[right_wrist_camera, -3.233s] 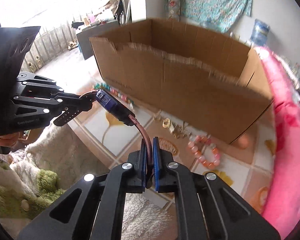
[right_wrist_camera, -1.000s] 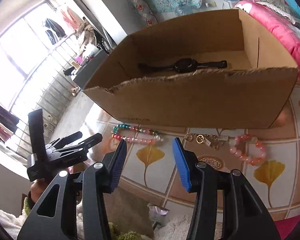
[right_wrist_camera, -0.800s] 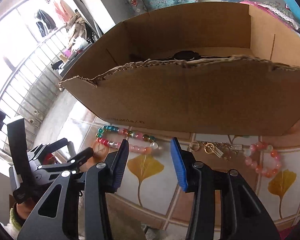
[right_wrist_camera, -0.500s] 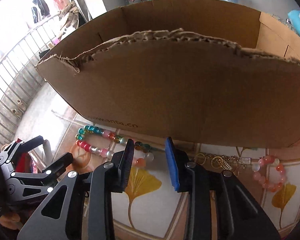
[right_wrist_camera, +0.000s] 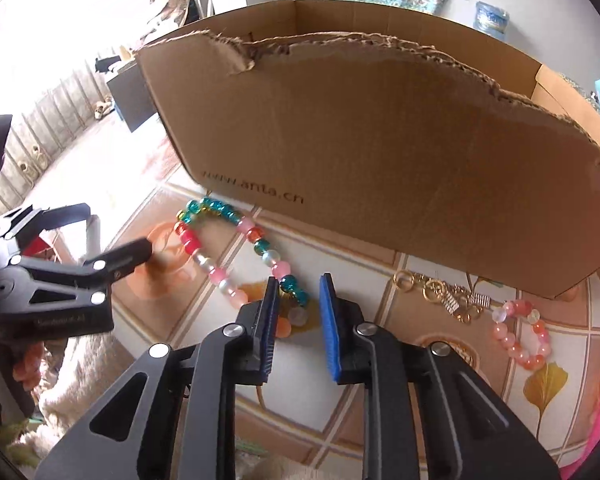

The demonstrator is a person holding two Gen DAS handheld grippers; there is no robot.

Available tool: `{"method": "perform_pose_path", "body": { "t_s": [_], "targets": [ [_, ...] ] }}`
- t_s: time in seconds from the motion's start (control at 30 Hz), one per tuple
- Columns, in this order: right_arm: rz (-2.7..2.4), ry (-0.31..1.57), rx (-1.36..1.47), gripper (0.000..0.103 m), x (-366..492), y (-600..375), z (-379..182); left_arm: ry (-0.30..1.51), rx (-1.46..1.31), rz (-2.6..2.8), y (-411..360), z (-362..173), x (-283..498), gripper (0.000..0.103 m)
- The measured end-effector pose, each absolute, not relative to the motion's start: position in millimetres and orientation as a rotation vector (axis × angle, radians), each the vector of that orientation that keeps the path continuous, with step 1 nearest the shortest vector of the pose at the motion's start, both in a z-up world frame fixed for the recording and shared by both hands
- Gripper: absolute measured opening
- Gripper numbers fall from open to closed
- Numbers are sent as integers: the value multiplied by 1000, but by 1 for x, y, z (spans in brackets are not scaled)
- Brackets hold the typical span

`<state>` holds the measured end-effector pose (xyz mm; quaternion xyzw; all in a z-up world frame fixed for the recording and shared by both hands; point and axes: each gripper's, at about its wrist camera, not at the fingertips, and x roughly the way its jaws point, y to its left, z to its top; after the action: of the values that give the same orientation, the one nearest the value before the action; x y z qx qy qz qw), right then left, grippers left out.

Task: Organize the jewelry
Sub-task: 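Move the right tool to the multicolour bead bracelet while the left tool follows, then grasp the multicolour bead bracelet with both tools and lift it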

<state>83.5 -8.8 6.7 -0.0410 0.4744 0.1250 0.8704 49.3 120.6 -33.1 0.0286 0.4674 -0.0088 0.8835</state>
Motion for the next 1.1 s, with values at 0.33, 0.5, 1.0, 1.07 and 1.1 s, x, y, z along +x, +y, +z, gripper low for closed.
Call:
{"method": "perform_pose_path", "body": {
  "t_s": [0.33, 0.5, 1.0, 1.07, 1.1],
  "targets": [
    [285, 975, -70, 17, 51, -6, 4, 869, 45, -177, 102, -10, 44, 87],
    [291, 955, -44, 16, 50, -15, 3, 888, 7, -322, 78, -13, 53, 55],
    [326, 927, 93, 13, 59, -55, 3, 930, 184, -321, 36, -26, 58, 29],
    [333, 922, 108, 13, 60, -58, 4, 930, 190, -327, 36, -26, 57, 24],
    [336, 919, 115, 13, 61, -58, 1, 929, 193, -335, 33, -25, 57, 19]
  ]
}}
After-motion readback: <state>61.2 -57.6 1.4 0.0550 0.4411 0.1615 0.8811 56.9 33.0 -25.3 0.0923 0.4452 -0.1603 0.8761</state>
